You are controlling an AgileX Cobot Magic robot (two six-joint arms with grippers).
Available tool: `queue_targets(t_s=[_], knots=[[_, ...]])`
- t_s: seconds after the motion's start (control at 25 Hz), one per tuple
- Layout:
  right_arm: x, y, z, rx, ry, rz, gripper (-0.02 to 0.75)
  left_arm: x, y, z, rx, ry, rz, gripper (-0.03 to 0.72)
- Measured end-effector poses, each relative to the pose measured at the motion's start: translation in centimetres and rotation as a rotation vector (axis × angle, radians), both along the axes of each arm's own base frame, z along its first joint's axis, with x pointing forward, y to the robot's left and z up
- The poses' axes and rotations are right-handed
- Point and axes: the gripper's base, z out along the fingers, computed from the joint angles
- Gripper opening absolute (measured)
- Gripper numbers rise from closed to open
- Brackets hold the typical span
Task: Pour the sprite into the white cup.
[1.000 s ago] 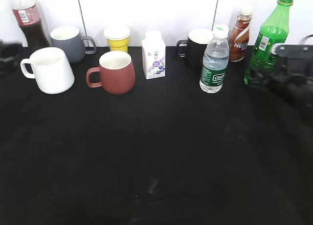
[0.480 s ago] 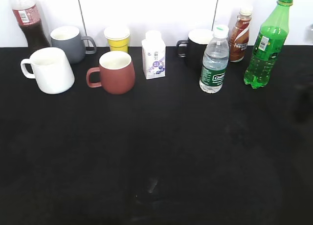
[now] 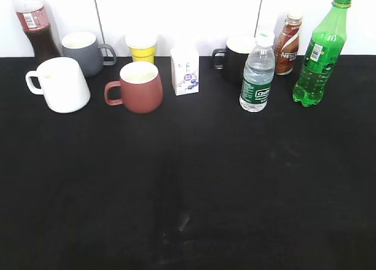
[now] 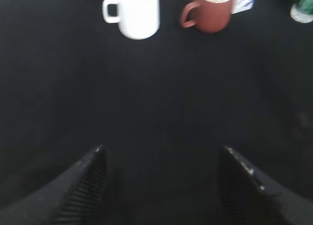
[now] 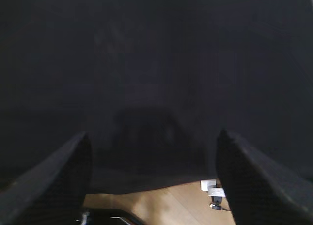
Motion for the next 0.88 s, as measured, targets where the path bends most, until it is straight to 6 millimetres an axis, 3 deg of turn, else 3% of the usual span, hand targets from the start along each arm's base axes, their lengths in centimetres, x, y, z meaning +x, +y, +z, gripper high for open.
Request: queue_targets(t_s=[0.08,0.2,0.4,0.88], knots=[[-0.4,-0.1,-2.0,-0.007,-0.01,-0.004,0.59,-0.1,0.1,-0.9,0.005,0.008,0.002,0.548],[0.1,-0.1,-2.5,-0.005,-0.04,-0.006,0.59,0.3,-0.1,-0.8,-0.01,-0.036,-0.006,0.548],[0.2,0.0,-2.5,0.003,-0.047,-0.004,0.59,1.4,-0.6,-1.0,-0.036,-0.091,-0.026,0.548],[0.2,0.0,-2.5,0.002,-0.048,-0.004,0.59,1.6,-0.7,-1.1,-0.037,-0.082,-0.031,0.533]])
